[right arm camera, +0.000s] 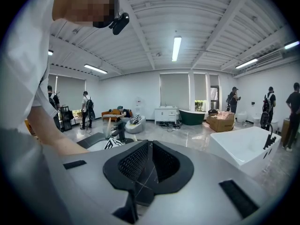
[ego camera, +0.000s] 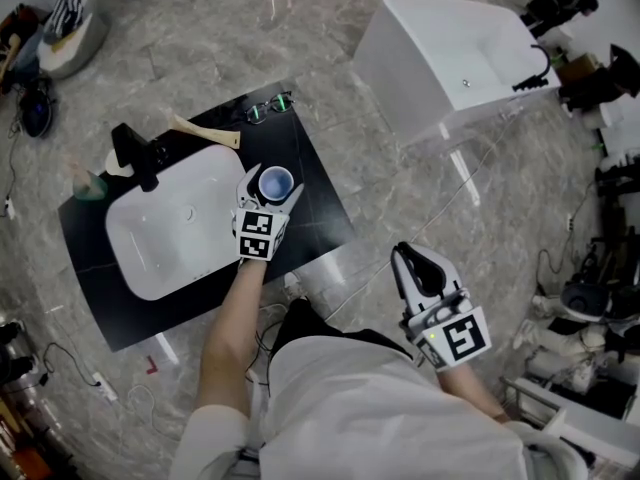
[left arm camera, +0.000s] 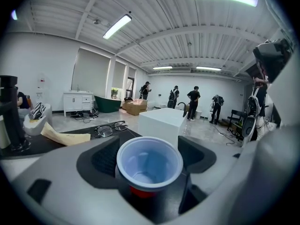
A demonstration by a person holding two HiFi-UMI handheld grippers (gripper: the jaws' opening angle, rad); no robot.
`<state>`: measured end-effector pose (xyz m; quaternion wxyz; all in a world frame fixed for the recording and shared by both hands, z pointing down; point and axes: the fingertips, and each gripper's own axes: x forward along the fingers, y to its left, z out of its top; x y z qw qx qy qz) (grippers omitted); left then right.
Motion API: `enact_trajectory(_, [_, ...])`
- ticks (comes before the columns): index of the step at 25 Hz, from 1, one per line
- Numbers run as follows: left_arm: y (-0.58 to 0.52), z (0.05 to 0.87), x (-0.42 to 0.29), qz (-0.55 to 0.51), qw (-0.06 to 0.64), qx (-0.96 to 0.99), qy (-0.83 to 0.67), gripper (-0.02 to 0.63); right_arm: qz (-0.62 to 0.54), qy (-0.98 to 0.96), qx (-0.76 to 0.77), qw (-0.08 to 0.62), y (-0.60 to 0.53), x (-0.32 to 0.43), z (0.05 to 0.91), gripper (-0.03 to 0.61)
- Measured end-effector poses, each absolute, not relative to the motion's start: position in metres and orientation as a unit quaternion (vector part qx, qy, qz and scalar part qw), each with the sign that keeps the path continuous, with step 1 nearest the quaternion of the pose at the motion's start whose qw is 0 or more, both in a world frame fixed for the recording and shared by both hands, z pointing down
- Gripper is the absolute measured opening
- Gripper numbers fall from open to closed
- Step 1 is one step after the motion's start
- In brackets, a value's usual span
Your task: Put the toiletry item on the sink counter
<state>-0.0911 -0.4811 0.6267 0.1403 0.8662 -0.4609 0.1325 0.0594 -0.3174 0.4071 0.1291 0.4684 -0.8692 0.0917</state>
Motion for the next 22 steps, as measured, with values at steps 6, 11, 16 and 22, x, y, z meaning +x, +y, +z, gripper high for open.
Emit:
enact_trajectory(6, [-0.479,0.622,-0.093,0.115,0.130,0.870,-0.461,0.411,0.092,-0.869,0.468,0.130,-0.319,0.058,0.407,0.054])
enact_trajectory(11, [-0.477,0.618,-0.095,0.114,0.118,0.872,-0.461,0.446,0.093,-0.871,0.465,0.129,-0.317,0.056,0.408,0.054])
enact_trajectory(16, [-0.470,0.608,-0.100,0.112,0.111,0.867,-0.472,0.449,0.094,-0.876,0.458,0.119,-0.313,0.053,0.409,0.054])
enact_trajectory(22, [-0.458,0.583,-0.111,0.101,0.095,0.853,-0.502,0.448,0.091,-0.886,0.442,0.104,-0.299,0.053,0.407,0.054])
